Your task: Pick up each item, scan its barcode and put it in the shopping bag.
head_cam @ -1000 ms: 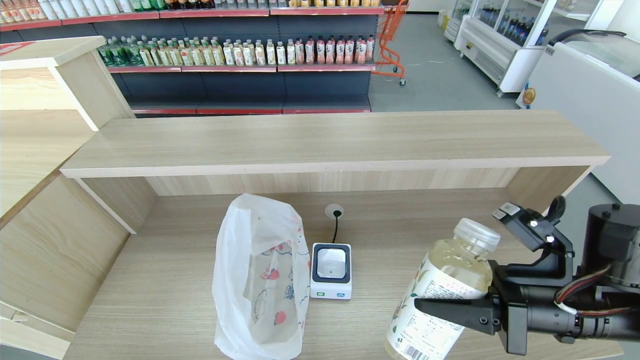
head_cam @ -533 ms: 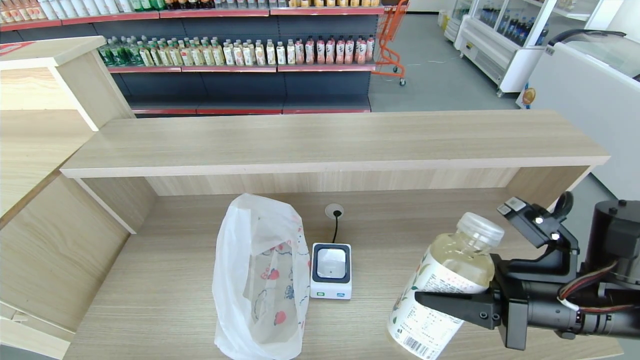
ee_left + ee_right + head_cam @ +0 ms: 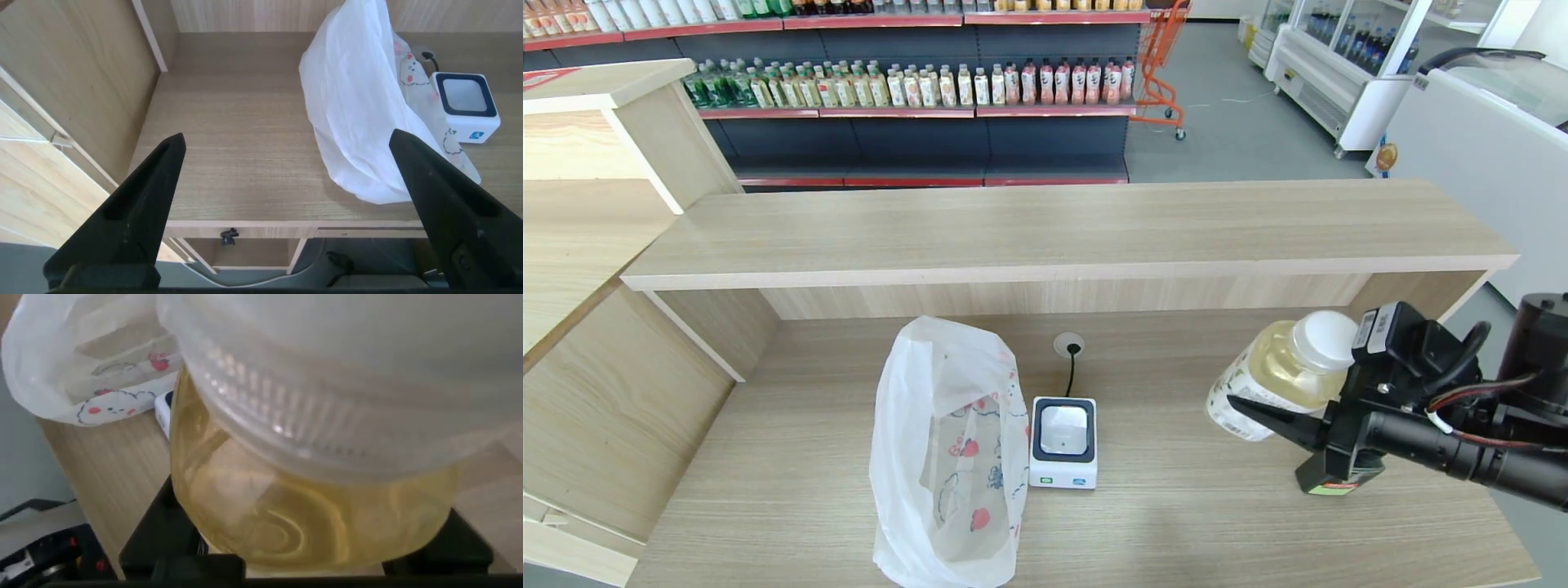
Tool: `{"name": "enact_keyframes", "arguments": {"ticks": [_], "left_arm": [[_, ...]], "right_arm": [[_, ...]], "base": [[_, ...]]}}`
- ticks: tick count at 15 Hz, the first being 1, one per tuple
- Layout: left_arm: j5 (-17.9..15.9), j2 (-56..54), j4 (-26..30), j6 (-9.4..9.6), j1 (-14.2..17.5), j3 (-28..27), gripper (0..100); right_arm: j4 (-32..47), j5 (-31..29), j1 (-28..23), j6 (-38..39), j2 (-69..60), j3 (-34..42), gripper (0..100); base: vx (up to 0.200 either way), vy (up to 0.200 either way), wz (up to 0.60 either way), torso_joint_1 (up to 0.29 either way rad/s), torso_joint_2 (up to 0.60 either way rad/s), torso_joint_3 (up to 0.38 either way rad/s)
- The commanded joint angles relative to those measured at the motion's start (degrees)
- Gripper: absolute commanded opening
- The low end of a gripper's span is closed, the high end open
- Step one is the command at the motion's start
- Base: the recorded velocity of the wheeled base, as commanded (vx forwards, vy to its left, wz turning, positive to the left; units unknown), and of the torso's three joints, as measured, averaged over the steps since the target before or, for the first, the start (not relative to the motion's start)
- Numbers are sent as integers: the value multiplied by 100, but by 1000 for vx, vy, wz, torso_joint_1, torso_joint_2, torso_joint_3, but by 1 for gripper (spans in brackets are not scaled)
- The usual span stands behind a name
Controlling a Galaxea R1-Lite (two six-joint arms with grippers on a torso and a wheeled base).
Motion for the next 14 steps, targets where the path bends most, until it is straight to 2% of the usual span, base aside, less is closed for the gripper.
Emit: {"name": "enact_keyframes", "arguments": {"ticks": [1,3,6,9,12,14], "left_arm": [[1,6,0,-1,0,0,100],[1,-2,0,-1,0,0,100],[1,-2,0,8,0,0,100],[1,6,0,-1,0,0,100],[1,-2,0,8,0,0,100],[1,6,0,-1,0,0,100]], "right_arm": [[-222,-107,-79,-211,78,-12,0],[-301,-186,-79,-396,43,85,0],[-301,-159,-316,-334,-19,172,0],[-301,-133,-316,-167,-124,243,0],[-301,-107,-281,-18,-133,269,0],[-301,-115,-246,281,-115,278,0]], "base": [[0,0,0,0,0,0],[0,0,0,0,0,0],[0,0,0,0,0,0],[0,0,0,0,0,0],[-200,0,0,4,7,5],[0,0,0,0,0,0]]}}
